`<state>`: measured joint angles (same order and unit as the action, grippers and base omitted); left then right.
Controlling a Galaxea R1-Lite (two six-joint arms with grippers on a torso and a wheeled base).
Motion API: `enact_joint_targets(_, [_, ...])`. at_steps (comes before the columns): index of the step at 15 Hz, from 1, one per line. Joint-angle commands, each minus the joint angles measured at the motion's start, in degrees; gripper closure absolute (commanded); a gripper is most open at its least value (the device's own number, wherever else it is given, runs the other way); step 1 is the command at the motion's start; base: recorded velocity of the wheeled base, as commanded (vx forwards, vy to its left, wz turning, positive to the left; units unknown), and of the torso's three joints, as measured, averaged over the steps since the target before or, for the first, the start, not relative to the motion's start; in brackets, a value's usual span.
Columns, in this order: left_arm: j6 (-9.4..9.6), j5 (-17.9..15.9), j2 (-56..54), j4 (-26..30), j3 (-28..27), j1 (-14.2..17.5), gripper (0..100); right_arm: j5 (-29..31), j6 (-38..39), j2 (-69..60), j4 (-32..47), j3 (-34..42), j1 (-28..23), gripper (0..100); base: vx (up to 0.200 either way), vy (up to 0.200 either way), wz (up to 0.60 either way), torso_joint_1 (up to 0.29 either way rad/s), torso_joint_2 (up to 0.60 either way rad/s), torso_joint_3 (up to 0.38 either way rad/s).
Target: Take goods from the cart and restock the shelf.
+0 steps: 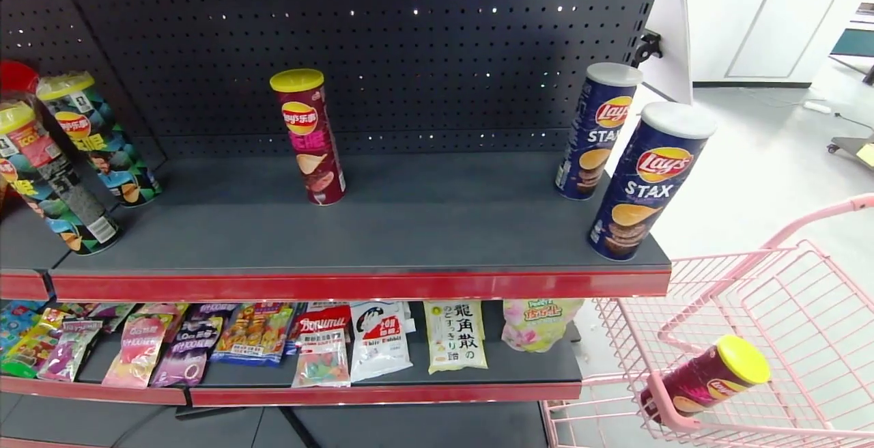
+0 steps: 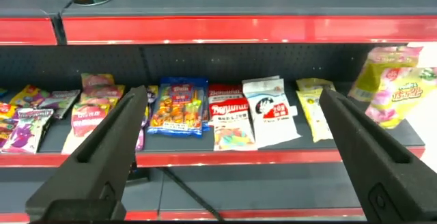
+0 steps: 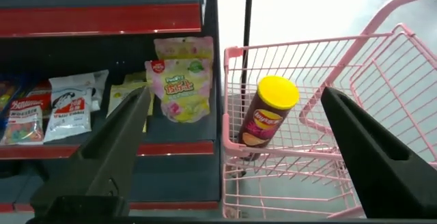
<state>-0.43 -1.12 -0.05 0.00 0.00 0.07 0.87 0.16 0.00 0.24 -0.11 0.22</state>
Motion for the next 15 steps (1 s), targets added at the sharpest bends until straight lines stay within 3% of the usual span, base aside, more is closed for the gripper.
enact_joint_targets(1, [-0.01, -0.02, 0.05, 0.09, 0.00, 0.01, 0, 0.01, 0.02, 0.00, 0.02, 0.11, 0.04, 0, 0.000, 0.000, -0.60, 0.002, 0.01, 0.002])
enact_joint_targets(7, [-0.01, -0.02, 0.05, 0.09, 0.00, 0.01, 0, 0.01, 0.02, 0.00, 0.02, 0.02, 0.04, 0, 0.000, 0.000, -0.60, 0.005, 0.00, 0.002])
enact_joint_targets(15, [-0.01, -0.02, 0.05, 0.00, 0.00, 0.01, 0, 0.01, 0.02, 0.00, 0.02, 0.02, 0.04, 0, 0.000, 0.000, 0.00, -0.024, 0.05, 0.031])
